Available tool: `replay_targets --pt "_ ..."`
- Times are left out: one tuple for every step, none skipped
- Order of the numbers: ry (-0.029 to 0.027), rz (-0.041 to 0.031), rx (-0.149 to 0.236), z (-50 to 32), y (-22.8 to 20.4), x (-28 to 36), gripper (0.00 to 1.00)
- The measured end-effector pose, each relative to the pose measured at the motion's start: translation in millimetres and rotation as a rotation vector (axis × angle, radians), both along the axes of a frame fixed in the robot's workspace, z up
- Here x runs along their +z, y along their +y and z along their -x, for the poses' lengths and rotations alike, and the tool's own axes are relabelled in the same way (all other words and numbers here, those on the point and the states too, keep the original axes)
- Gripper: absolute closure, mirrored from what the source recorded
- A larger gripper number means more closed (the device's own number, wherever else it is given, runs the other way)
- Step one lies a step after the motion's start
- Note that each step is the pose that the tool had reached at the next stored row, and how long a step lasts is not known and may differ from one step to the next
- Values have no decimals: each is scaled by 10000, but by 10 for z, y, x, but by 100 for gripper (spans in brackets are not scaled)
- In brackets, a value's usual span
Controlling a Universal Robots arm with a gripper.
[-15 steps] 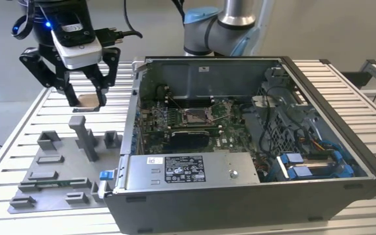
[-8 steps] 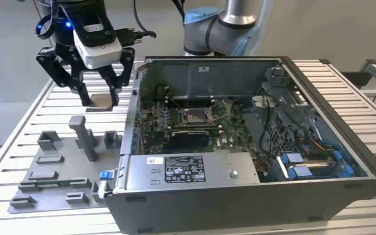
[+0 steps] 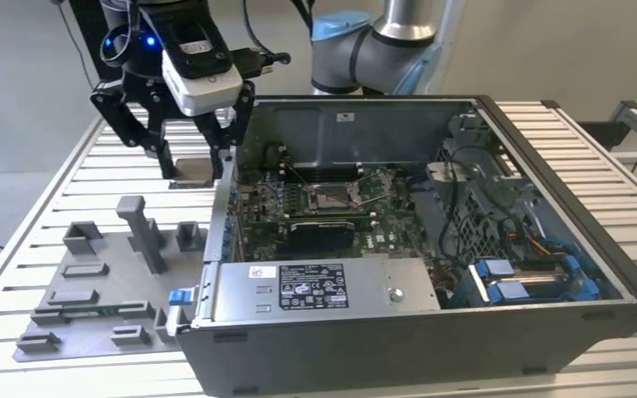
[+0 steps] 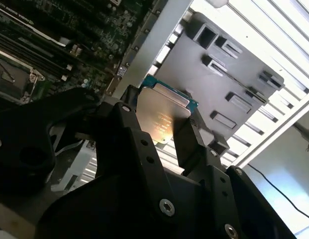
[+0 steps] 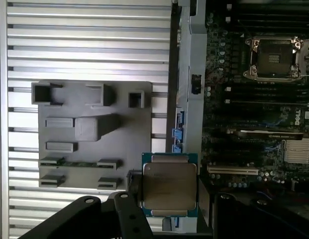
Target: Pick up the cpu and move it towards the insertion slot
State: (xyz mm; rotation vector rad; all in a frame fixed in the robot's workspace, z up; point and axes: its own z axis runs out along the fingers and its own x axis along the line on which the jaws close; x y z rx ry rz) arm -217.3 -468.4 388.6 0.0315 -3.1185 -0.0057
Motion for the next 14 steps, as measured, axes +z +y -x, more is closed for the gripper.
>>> replay_targets --pt "4 0 1 -29 0 0 100" --pt "9 0 1 -60 0 0 100" --pt "13 1 1 -89 0 1 100" --pt "18 1 1 -119 0 1 100" --pt "21 0 1 -149 0 0 100" --pt "26 1 1 -178 0 0 100" --pt "30 1 0 -207 0 0 100" --pt "34 0 1 -237 0 0 100" --pt "39 1 1 -266 0 0 100" --pt "43 0 1 -295 0 0 100" --pt "47 0 1 -325 0 0 100" --pt "50 0 1 -351 0 0 100" --pt "55 1 0 -381 0 1 100" --pt "59 0 1 -409 0 0 100"
